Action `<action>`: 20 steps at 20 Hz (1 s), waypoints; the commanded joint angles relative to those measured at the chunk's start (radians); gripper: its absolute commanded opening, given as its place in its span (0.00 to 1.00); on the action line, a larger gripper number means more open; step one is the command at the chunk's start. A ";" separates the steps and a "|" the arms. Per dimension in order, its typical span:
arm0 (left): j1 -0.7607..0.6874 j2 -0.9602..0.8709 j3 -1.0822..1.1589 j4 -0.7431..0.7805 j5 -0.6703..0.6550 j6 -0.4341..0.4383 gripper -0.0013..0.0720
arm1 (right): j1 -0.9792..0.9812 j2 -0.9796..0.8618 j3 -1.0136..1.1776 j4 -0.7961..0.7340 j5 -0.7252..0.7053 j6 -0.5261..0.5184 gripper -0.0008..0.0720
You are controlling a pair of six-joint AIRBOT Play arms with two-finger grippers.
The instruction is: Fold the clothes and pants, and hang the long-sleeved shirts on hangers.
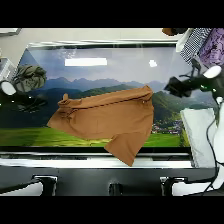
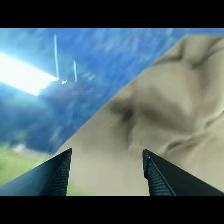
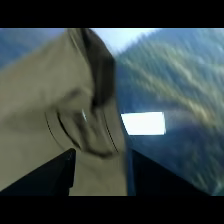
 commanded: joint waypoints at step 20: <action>0.061 0.102 -0.105 -0.004 -0.100 0.025 0.72 | -0.080 0.136 -0.794 0.288 0.024 -0.309 0.57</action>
